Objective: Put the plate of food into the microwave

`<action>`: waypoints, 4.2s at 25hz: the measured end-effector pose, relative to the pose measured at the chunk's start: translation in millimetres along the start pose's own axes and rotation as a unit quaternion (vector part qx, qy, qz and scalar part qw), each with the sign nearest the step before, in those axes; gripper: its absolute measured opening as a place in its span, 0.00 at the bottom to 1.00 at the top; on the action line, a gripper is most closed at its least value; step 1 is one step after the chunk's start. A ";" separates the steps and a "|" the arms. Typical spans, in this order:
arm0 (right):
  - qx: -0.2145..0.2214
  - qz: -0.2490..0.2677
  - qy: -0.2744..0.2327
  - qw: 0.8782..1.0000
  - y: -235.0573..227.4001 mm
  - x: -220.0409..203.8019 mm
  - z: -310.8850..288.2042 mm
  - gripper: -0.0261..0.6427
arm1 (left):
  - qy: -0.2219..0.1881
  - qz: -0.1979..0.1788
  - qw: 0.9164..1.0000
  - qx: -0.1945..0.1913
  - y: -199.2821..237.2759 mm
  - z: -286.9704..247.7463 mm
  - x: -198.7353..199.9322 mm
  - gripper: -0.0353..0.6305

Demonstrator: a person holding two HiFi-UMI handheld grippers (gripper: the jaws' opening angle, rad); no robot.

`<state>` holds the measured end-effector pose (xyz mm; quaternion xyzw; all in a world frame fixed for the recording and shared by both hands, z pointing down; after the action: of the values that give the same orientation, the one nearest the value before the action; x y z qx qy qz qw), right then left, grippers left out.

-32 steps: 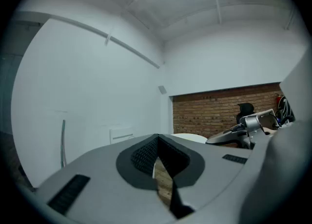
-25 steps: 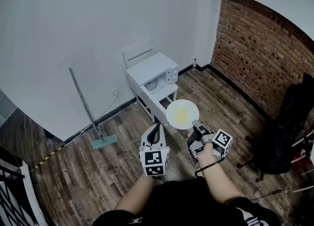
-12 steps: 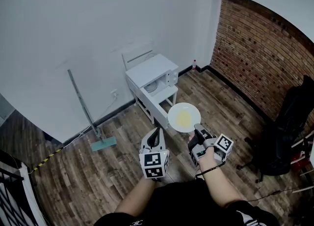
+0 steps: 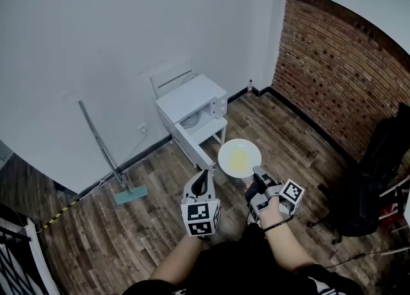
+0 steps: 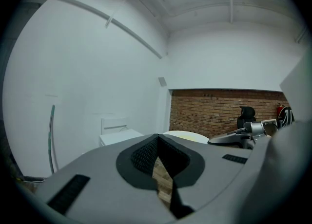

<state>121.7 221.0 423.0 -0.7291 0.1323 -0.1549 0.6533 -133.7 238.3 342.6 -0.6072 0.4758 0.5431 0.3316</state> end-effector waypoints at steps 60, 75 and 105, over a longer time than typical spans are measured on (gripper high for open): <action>-0.001 0.053 0.330 0.942 -8.8 233.8 -501.7 0.08 | -0.006 0.124 0.955 0.271 123.6 -403.8 31.6 0.05; -0.095 0.071 0.554 0.824 -142.8 233.1 -572.4 0.08 | 0.009 0.184 0.883 0.431 93.9 -439.2 -71.2 0.05; -0.005 0.104 0.319 0.942 -394.8 113.6 -732.8 0.08 | -0.071 0.124 0.913 0.382 189.4 -499.8 -349.0 0.05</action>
<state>-70.1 -448.1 893.4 -0.6272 0.4096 -0.3102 0.5854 -124.4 -207.3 799.6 -0.3301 0.6934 0.3985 0.5015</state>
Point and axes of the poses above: the fingertips, and each gripper's own axes: z backward along the fingers, y to its left, x out of its top, the point moved 10 cm from there along z, backward along the fingers, and after that the axes turned 2 degrees about -x, right-handed, at the moved point
